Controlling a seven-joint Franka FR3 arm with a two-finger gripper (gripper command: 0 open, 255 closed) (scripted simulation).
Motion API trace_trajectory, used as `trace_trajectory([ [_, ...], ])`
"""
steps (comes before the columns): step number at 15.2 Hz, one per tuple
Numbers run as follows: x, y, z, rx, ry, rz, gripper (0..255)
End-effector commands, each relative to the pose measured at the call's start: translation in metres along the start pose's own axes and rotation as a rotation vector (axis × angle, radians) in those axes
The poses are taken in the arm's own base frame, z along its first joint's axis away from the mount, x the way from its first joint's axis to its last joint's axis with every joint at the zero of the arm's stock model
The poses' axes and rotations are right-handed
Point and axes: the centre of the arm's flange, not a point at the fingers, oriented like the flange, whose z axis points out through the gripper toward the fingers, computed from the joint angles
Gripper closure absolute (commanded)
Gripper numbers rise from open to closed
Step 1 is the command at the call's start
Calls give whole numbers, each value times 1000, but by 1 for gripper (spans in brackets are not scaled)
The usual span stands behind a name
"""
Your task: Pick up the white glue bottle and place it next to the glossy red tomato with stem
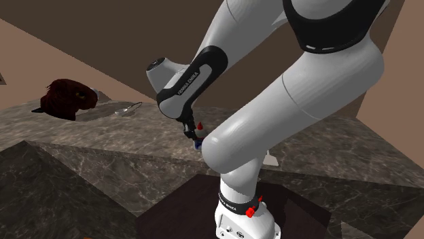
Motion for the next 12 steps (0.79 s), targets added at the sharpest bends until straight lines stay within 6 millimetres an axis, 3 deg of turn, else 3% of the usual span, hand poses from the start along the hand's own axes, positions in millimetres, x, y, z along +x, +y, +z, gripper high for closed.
trace_trajectory([
  [1, 0, 0, 1, 1, -1, 0, 255],
  [4, 0, 0, 1, 1, -1, 0, 255],
  [12, -13, 12, -38, 1, -1, 0, 255],
])
